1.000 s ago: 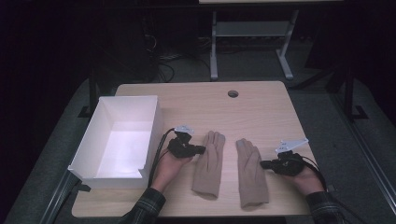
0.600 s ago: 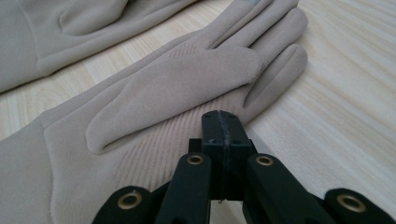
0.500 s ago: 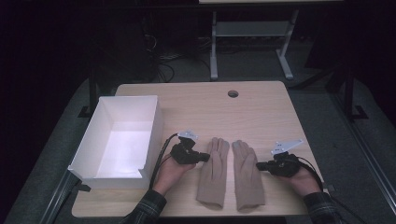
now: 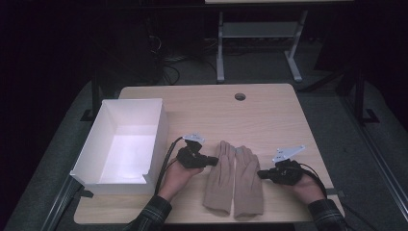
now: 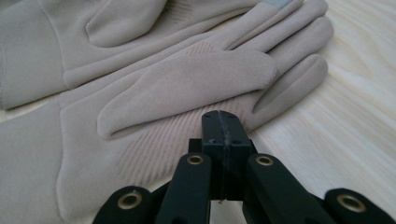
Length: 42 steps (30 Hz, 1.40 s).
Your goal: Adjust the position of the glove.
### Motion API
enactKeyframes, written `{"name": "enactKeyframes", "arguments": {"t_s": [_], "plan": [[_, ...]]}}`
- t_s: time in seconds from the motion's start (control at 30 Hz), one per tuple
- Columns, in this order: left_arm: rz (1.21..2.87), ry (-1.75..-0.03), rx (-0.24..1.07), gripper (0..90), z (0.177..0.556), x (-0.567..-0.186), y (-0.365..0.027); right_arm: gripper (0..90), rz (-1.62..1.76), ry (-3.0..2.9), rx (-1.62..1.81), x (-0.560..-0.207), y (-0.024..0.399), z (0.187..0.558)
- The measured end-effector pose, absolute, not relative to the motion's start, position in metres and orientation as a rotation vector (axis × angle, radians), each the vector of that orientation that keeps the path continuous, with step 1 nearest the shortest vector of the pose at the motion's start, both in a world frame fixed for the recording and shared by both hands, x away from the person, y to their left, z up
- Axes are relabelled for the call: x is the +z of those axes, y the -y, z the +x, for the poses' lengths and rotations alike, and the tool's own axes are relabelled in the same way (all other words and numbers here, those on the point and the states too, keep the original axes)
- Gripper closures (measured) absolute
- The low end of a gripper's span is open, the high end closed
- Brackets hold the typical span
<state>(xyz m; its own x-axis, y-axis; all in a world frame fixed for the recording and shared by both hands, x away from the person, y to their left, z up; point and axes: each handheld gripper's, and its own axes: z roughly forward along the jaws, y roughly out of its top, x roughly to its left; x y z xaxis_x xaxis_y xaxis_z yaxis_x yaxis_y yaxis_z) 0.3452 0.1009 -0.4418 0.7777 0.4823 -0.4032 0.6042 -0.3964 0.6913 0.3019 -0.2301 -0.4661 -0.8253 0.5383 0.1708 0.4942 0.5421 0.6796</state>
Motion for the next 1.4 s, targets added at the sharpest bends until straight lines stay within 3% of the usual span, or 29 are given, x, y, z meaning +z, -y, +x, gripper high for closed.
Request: {"name": "enactKeyframes", "arguments": {"t_s": [0.77, 1.4], "plan": [[2.027, -0.712, -0.248, 88.8, 0.341, -0.425, -0.068, 90.0, 0.854, -2.747, 1.196, -0.466, 0.208, 0.300], [2.063, -0.690, -0.302, 88.8, 0.340, -0.437, -0.032, 90.0, 0.803, -2.759, 1.193, -0.467, 0.199, 0.301]]}}
